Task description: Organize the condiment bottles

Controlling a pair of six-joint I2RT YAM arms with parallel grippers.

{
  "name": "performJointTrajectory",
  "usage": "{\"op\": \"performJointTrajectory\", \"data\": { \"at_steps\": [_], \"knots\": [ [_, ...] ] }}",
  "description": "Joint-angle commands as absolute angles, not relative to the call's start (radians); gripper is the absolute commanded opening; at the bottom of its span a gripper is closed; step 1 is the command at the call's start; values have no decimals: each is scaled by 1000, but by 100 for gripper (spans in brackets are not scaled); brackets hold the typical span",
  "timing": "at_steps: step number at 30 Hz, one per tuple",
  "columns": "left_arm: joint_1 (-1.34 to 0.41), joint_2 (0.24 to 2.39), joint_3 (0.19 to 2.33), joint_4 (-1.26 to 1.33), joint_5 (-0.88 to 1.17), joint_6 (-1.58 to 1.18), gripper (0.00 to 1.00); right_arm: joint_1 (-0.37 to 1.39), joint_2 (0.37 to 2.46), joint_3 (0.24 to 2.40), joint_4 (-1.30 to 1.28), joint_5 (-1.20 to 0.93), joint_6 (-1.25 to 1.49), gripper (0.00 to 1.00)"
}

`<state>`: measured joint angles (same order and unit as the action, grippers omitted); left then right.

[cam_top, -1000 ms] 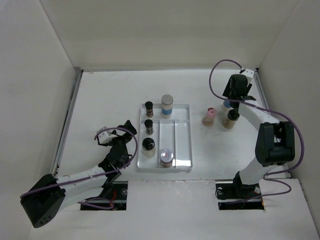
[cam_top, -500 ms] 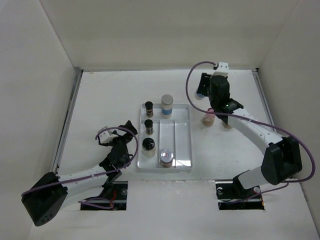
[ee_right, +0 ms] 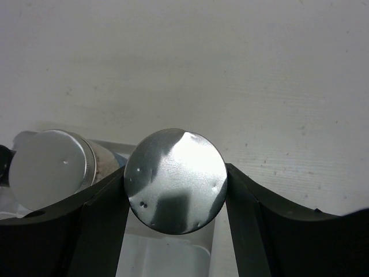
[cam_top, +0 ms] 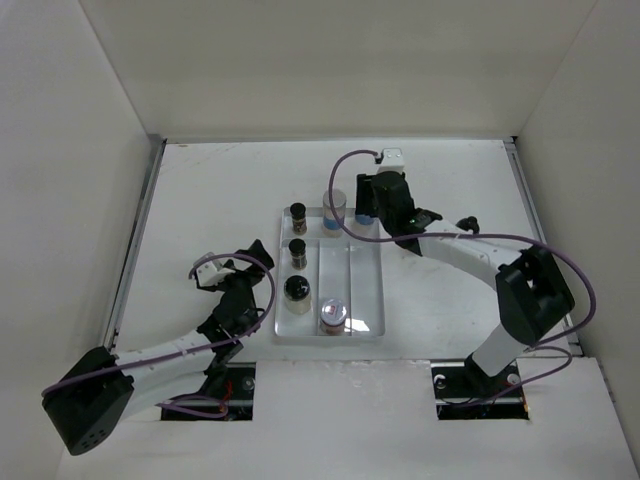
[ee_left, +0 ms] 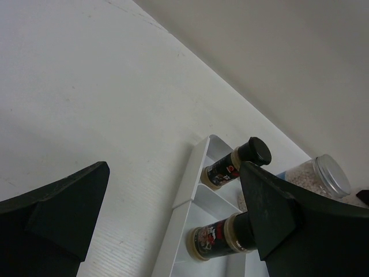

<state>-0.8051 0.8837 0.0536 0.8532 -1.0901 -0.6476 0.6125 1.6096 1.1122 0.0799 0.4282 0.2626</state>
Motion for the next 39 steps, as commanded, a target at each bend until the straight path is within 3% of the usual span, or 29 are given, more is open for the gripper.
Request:
{"op": "performJointTrajectory", "data": {
  "at_steps": [1, 4, 10, 15, 22, 32, 36, 39],
  "knots": [
    [-801, 859, -41, 896, -1081, -664, 100, 633, 1614, 1151, 201, 492, 270, 49],
    [-800, 868, -40, 896, -1078, -666, 100, 650, 1628, 1132, 213, 529, 255, 54],
    [-797, 882, -35, 897, -1069, -669, 100, 665, 1611, 1104, 219, 535, 252, 80],
    [-794, 887, -32, 894, -1055, -672, 100, 665, 1505, 1056, 210, 532, 267, 92],
    [-788, 897, -28, 897, -1046, -673, 100, 562, 1273, 868, 152, 569, 314, 94],
    [-795, 890, -25, 896, -1039, -680, 100, 444, 1321, 801, 28, 586, 390, 98],
    [-792, 908, -25, 904, -1035, -681, 100, 416, 1400, 818, 31, 508, 416, 94],
    [-797, 905, -20, 900, -1031, -681, 100, 410, 1451, 827, 57, 503, 417, 80]
  ]
}}
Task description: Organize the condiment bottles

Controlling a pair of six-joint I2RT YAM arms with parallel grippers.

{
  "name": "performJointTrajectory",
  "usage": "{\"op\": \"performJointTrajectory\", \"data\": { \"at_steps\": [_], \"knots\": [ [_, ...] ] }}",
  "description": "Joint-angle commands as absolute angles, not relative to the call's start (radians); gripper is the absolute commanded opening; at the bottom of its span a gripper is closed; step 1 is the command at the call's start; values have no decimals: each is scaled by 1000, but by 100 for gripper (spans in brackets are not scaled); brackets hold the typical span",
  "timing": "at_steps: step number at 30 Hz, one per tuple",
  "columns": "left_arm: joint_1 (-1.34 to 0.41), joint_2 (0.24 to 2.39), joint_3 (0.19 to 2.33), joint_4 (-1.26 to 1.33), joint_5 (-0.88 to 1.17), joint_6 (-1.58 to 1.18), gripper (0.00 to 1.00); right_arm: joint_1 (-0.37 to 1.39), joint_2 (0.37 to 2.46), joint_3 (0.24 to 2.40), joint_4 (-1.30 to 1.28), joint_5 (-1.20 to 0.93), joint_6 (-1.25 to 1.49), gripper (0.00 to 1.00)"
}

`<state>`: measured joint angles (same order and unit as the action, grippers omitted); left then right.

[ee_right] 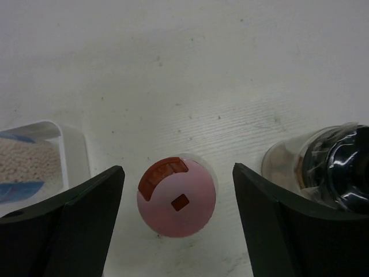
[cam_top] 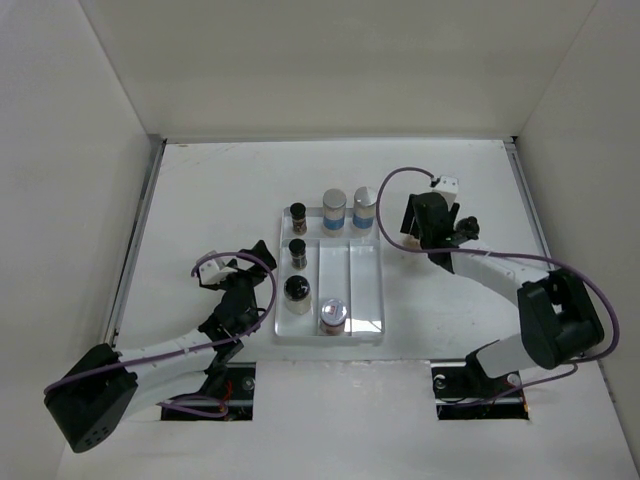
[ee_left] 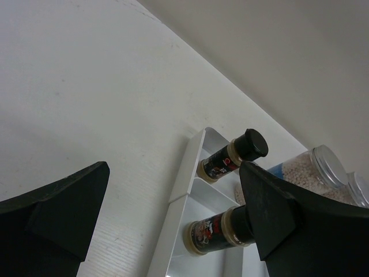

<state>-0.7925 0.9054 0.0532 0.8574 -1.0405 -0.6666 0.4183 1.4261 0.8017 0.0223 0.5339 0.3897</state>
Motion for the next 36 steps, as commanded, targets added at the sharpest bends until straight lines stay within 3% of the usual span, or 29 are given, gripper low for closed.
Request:
{"op": "performJointTrajectory", "data": {
  "at_steps": [1, 3, 5, 13, 24, 33, 36],
  "knots": [
    [-792, 908, -20, 899, -1031, -681, 100, 409, 1456, 824, 80, 508, 413, 72],
    [-786, 911, -23, 903, -1031, -681, 100, 412, 1447, 815, 123, 525, 403, 55],
    [-788, 904, -21, 897, -1029, -681, 100, 415, 1401, 808, 129, 557, 382, 49],
    [-789, 936, -12, 904, -1019, -683, 100, 629, 1175, 796, 26, 595, 382, 49],
    [-783, 905, -18, 894, -1015, -684, 100, 814, 1328, 847, 77, 545, 469, 48],
    [-779, 914, -21, 899, -1012, -684, 100, 820, 1451, 831, 121, 595, 483, 55],
    [-785, 913, -20, 900, -1008, -686, 100, 824, 1445, 836, 114, 607, 469, 75]
  ]
}}
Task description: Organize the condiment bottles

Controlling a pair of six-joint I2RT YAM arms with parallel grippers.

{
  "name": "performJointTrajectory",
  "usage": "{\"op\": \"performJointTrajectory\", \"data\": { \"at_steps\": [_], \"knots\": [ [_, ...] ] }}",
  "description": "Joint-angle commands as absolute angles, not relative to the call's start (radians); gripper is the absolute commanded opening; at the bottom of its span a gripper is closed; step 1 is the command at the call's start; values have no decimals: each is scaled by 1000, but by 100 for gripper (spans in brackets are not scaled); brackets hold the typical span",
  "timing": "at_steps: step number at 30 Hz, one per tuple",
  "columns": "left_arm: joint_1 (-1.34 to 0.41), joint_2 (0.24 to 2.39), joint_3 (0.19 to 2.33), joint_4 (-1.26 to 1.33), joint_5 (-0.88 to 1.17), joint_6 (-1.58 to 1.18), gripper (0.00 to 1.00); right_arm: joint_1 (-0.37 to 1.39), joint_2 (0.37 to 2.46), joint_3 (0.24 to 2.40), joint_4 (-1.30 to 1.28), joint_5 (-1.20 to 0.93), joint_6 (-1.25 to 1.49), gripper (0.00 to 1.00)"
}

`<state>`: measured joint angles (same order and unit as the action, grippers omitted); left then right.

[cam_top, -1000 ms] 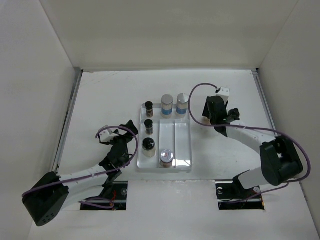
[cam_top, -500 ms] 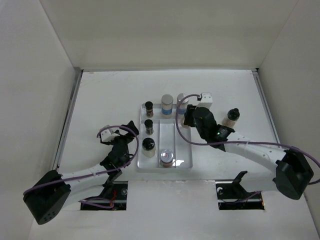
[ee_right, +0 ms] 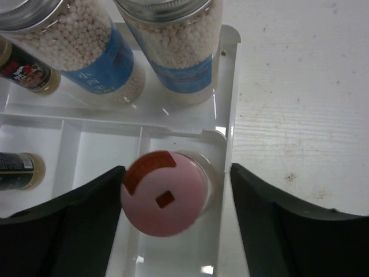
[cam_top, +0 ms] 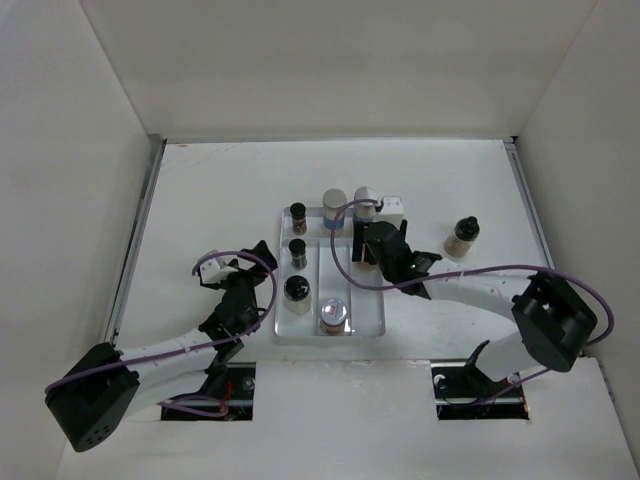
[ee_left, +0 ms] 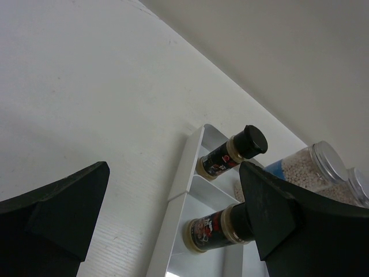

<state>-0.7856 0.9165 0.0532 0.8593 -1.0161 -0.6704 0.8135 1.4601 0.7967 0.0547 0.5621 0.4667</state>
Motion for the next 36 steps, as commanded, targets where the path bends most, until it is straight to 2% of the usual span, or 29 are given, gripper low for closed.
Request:
{"op": "performJointTrajectory", "data": {
  "at_steps": [1, 3, 6, 10, 15, 21, 25, 30, 32, 36],
  "knots": [
    [-786, 911, -17, 896, -1006, -686, 100, 826, 1430, 833, 112, 610, 468, 83],
    [-777, 916, -20, 897, -1006, -686, 100, 826, 1376, 821, 112, 600, 469, 91],
    [-780, 907, -20, 894, -1005, -687, 100, 791, 1255, 792, 98, 600, 450, 96],
    [-777, 919, -21, 902, -1002, -687, 100, 601, 1093, 741, 31, 662, 436, 99],
    [-785, 917, -18, 899, -999, -689, 100, 363, 997, 715, -74, 752, 433, 100],
    [-791, 925, -15, 904, -996, -690, 100, 216, 1100, 686, -71, 701, 387, 100],
    [-795, 931, -12, 904, -991, -692, 100, 194, 1199, 698, 30, 583, 374, 100],
    [-791, 933, -17, 914, -988, -695, 100, 153, 1321, 744, 95, 571, 382, 100],
    [-791, 927, -17, 911, -988, -695, 100, 142, 1347, 747, 100, 569, 390, 96],
    [-786, 937, -17, 914, -988, -696, 100, 133, 1388, 742, 103, 554, 403, 82]
  ]
}}
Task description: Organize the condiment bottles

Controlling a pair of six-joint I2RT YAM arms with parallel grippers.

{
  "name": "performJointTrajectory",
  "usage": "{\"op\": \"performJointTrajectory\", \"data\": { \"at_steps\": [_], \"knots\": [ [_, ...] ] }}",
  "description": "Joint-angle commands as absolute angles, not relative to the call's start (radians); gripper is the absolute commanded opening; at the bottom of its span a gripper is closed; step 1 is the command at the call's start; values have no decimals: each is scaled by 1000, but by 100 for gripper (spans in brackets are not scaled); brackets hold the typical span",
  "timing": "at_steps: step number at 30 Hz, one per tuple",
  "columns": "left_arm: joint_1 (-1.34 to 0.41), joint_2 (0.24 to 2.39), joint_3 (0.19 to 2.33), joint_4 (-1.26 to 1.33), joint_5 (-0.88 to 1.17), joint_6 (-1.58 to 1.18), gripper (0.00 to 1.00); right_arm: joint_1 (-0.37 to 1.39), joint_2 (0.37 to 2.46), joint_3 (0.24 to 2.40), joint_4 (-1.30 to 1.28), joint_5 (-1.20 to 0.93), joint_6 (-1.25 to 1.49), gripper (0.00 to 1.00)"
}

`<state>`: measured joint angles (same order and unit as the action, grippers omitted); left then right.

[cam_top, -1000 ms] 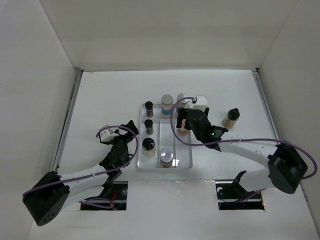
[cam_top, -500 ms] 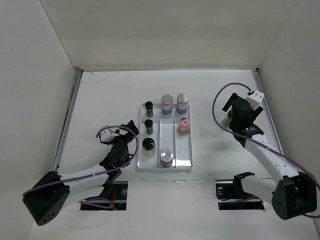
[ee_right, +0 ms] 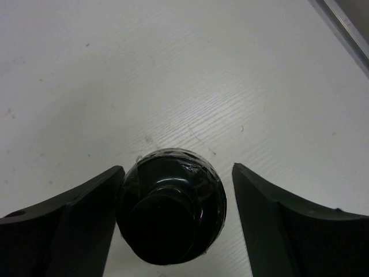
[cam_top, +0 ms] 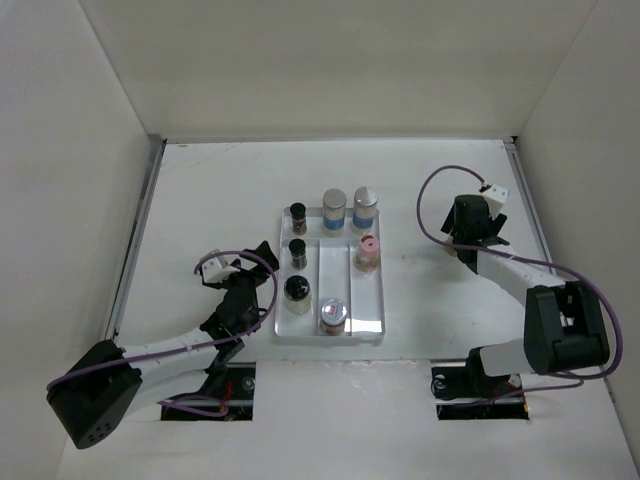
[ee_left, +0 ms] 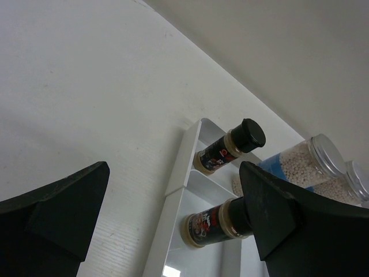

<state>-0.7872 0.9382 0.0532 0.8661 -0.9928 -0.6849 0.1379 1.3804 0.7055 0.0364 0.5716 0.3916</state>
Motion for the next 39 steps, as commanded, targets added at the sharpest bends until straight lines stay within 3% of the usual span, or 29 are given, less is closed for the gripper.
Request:
{"op": "performJointTrajectory", "data": {
  "at_steps": [1, 5, 11, 16, 22, 32, 35, 39],
  "knots": [
    [-791, 940, -12, 914, -986, -696, 100, 136, 1384, 732, 103, 554, 408, 75],
    [-783, 962, -11, 916, -985, -696, 100, 174, 1278, 698, 97, 592, 410, 55],
    [-775, 940, -14, 904, -982, -695, 100, 410, 938, 637, -81, 655, 394, 54],
    [-782, 945, -2, 899, -956, -692, 100, 727, 787, 626, -255, 614, 549, 53],
    [-759, 841, 6, 816, -896, -670, 100, 1022, 958, 704, -170, 664, 575, 53],
    [-670, 672, 61, 531, -822, -675, 100, 1085, 1120, 644, -78, 684, 580, 53],
    [-663, 707, 84, 506, -804, -676, 100, 1096, 1149, 614, -55, 666, 603, 58],
    [-653, 817, 135, 483, -785, -692, 100, 1113, 1192, 583, -9, 669, 601, 72]
  ]
}}
